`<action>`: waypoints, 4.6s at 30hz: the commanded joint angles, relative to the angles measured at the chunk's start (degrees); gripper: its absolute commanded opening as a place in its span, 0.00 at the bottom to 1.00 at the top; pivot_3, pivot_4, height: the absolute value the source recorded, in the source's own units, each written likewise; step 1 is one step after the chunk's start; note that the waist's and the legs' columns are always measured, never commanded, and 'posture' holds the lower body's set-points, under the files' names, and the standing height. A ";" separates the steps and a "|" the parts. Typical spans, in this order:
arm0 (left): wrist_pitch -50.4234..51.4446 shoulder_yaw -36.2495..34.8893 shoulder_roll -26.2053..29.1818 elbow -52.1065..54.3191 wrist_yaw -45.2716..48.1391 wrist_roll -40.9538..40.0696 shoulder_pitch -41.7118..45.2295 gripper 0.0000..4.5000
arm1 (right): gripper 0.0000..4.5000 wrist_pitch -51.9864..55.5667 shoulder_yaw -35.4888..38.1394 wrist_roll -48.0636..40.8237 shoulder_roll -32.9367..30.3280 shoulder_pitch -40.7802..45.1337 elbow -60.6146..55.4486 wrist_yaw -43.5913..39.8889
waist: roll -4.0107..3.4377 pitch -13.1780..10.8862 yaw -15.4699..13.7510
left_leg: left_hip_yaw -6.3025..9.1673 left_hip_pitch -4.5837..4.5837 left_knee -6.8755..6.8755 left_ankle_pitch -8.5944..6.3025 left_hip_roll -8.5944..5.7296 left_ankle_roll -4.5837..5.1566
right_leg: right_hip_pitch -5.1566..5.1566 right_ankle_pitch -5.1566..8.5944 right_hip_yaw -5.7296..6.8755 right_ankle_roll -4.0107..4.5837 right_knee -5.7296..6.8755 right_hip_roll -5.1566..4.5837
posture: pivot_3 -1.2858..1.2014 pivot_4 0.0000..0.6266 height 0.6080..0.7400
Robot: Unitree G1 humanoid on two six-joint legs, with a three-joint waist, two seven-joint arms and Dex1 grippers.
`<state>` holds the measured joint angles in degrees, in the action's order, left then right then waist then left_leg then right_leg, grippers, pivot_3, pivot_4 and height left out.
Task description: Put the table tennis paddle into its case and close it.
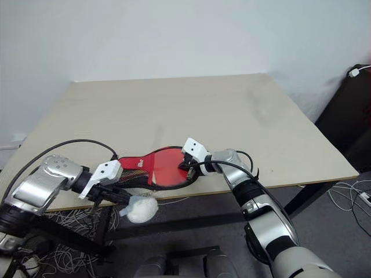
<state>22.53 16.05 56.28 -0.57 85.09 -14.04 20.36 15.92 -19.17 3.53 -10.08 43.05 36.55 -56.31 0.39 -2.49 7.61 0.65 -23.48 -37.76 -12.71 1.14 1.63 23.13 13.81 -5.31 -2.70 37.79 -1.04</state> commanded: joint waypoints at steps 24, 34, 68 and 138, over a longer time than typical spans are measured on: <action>-15.36 -0.81 -4.58 -2.34 -4.71 7.93 0.89 0.04 | 0.00 0.94 -2.82 2.43 -0.75 -2.34 3.92 0.83 | 0.03 0.10 -0.71 | -0.06 0.85 -0.01 -0.20 0.30 -0.32 | -0.84 0.43 0.18 0.21 0.01 0.14 | 0.52 0.00 1.00; -34.98 7.42 -13.44 -4.58 -2.16 14.47 9.64 0.54 | 0.00 0.58 -2.95 2.61 -0.46 -1.58 4.95 0.97 | 0.04 0.11 -0.78 | -0.20 0.85 -0.03 -0.20 0.27 -0.32 | -0.89 0.42 0.16 0.21 0.00 0.18 | 0.52 0.00 1.00; -77.06 31.83 -28.77 -36.69 -6.22 42.15 29.22 0.95 | 0.00 1.09 -2.08 2.21 0.81 -1.60 5.68 4.10 | 0.05 0.12 -0.70 | -0.33 0.84 -0.10 -0.20 0.25 -0.29 | -0.89 0.43 0.05 0.19 0.01 0.23 | 0.52 0.00 1.00; -11.64 6.13 1.32 -18.94 7.24 6.28 7.68 0.03 | 0.00 -0.99 -1.53 2.47 0.37 -1.82 7.56 5.37 | -0.09 0.29 0.14 | -0.07 0.98 0.77 -0.22 0.94 -0.33 | -0.48 0.67 0.08 0.68 0.08 1.04 | 0.52 0.00 1.00</action>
<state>9.69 25.06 53.42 -16.20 92.16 -9.99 28.94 13.07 -19.28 3.53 -8.43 43.28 39.87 -51.43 0.30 -2.20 7.75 0.59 -22.50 -36.98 -12.93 2.12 1.30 22.66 14.49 -5.20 -2.01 37.89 0.04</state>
